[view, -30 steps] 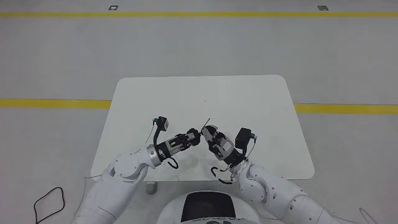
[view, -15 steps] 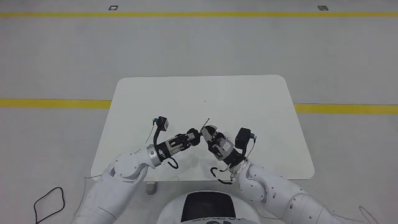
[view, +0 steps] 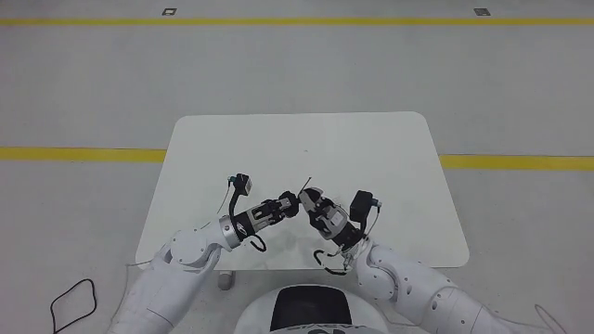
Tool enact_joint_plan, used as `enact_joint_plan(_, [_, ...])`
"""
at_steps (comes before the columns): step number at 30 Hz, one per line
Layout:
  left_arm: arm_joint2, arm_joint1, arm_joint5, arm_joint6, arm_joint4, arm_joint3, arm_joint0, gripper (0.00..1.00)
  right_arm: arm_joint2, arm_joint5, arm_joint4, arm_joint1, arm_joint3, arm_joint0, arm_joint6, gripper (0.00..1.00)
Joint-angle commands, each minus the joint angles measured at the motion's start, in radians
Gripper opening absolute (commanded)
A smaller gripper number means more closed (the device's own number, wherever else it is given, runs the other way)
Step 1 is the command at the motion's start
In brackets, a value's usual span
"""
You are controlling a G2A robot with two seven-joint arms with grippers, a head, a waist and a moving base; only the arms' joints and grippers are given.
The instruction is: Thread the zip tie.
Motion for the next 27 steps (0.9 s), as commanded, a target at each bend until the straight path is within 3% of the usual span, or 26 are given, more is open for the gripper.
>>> enact_joint_plan(1, [0.0,0.0,0.0,0.0,0.0,0.0,0.0,0.0,-0.001,0.0,0.005,0.001,0.003,0.001,-0.002,0.0])
enact_joint_plan(27, [0.0,0.0,0.0,0.0,0.0,0.0,0.0,0.0,0.005,0.0,0.038,0.01,0.021,-0.002,0.021,0.0])
